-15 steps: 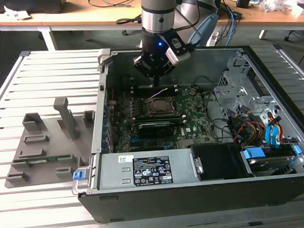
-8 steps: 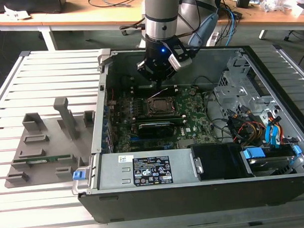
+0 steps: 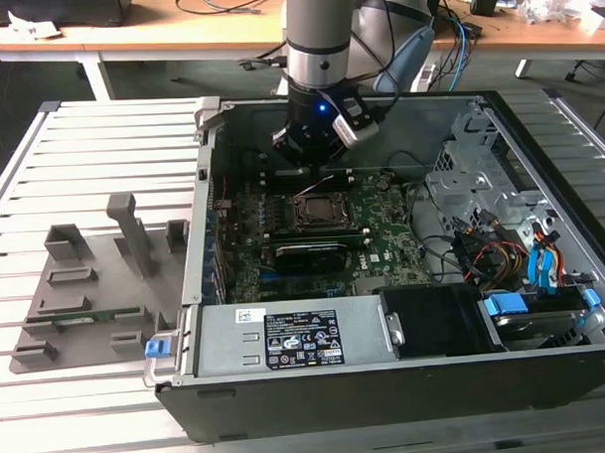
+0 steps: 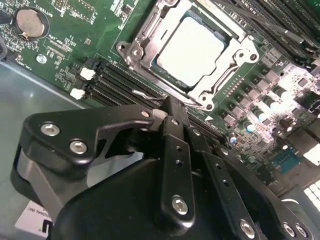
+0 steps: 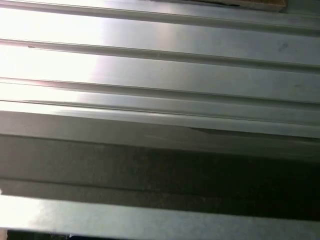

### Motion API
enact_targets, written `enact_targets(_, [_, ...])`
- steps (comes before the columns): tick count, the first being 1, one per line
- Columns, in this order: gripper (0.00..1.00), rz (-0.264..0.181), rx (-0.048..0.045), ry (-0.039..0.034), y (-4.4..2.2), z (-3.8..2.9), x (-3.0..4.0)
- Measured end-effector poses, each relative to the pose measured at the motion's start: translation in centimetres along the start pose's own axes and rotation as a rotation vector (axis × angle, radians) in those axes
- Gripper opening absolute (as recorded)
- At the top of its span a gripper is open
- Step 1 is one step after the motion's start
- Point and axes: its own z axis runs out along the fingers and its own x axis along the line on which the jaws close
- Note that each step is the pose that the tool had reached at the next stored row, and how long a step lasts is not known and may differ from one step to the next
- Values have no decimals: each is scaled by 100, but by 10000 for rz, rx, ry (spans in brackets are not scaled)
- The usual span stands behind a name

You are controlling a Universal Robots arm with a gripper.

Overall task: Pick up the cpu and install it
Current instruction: 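Install the first cpu locking lever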

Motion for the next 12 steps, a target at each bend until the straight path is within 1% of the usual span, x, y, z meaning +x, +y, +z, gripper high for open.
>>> enact_targets(4, [11,-47,35,4,18,47,-34])
enact_targets(8, [11,-57,46,5,17,65,-55])
enact_targets(10, [11,-59,58,7,15,75,-85])
enact_targets(12, [11,-61,66,11,11,94,-132])
